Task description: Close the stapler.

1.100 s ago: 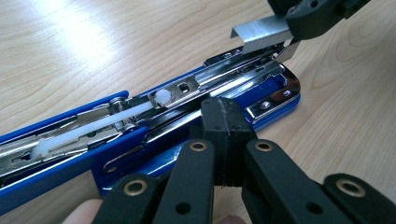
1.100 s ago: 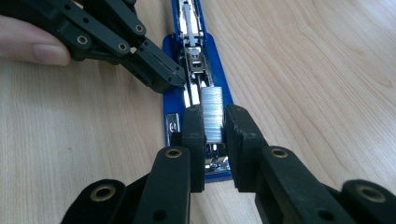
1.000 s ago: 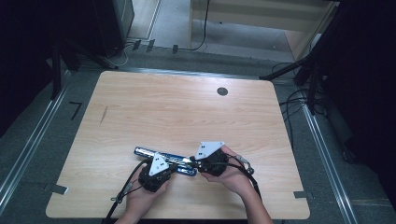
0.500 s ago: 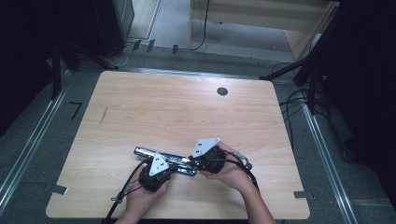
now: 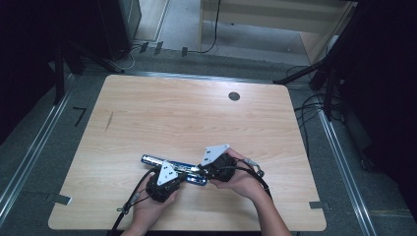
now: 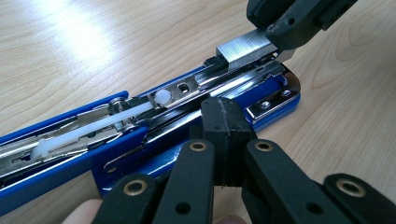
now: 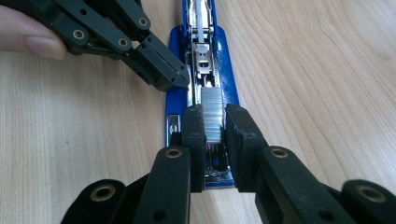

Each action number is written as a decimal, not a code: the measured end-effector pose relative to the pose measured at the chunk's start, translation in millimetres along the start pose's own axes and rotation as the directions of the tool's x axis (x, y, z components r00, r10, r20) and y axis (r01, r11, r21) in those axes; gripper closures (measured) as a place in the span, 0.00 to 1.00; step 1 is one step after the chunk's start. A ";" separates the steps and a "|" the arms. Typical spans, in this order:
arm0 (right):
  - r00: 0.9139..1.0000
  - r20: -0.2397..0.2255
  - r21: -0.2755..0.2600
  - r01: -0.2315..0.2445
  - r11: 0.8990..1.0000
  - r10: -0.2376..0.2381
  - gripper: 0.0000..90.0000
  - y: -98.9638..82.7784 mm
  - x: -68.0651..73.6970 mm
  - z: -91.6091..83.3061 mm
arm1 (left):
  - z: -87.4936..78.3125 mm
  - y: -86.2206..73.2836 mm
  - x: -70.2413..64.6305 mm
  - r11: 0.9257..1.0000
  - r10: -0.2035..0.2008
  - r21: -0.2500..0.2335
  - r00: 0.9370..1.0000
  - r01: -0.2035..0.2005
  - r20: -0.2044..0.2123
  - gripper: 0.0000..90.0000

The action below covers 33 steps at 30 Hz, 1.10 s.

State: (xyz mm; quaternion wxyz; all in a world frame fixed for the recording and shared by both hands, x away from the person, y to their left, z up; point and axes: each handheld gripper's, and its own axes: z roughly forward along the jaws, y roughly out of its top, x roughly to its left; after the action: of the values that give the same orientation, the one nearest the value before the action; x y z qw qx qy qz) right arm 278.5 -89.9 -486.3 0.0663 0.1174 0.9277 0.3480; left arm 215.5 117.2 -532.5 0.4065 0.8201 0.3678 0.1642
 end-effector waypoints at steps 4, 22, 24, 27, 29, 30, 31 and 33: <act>1.000 0.001 0.006 0.000 1.000 0.000 0.88 0.8 -0.6 1.3 | 0.1 0.0 0.0 1.000 -0.001 -0.001 1.000 0.001 0.000 1.00; 1.000 -0.014 0.018 0.006 1.000 -0.005 0.88 2.1 -2.6 4.9 | -0.1 0.0 0.2 1.000 0.001 0.001 1.000 -0.001 0.000 1.00; 1.000 -0.014 0.019 0.004 1.000 -0.004 0.88 2.2 -2.8 5.1 | 0.0 0.0 0.2 1.000 0.001 0.001 1.000 -0.001 0.000 1.00; 1.000 -0.018 0.016 0.009 1.000 -0.009 0.88 2.4 -2.8 5.7 | 0.0 0.0 0.2 1.000 0.001 0.001 1.000 -0.001 0.000 1.00; 1.000 -0.018 0.016 0.007 1.000 -0.006 0.88 2.6 -2.4 5.8 | 0.0 0.0 0.2 1.000 0.001 0.001 1.000 -0.001 0.000 1.00; 1.000 -0.019 0.014 0.006 1.000 -0.006 0.88 2.7 -2.4 5.6 | 0.0 0.0 0.2 1.000 0.001 0.001 1.000 -0.001 0.000 1.00; 1.000 -0.021 0.013 0.004 1.000 -0.004 0.88 2.8 -2.3 5.3 | 0.0 0.0 0.2 1.000 0.001 0.001 1.000 -0.001 0.001 1.00; 1.000 -0.022 0.013 0.004 1.000 -0.003 0.88 3.0 -2.3 4.9 | 0.0 0.0 0.3 1.000 0.001 0.001 1.000 -0.001 0.000 1.00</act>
State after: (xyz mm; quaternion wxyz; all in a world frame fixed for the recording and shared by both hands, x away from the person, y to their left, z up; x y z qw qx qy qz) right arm 282.2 -85.2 -487.8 0.0559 0.1124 0.9308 0.3433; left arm 215.6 117.4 -532.4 0.4061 0.8206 0.3673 0.1640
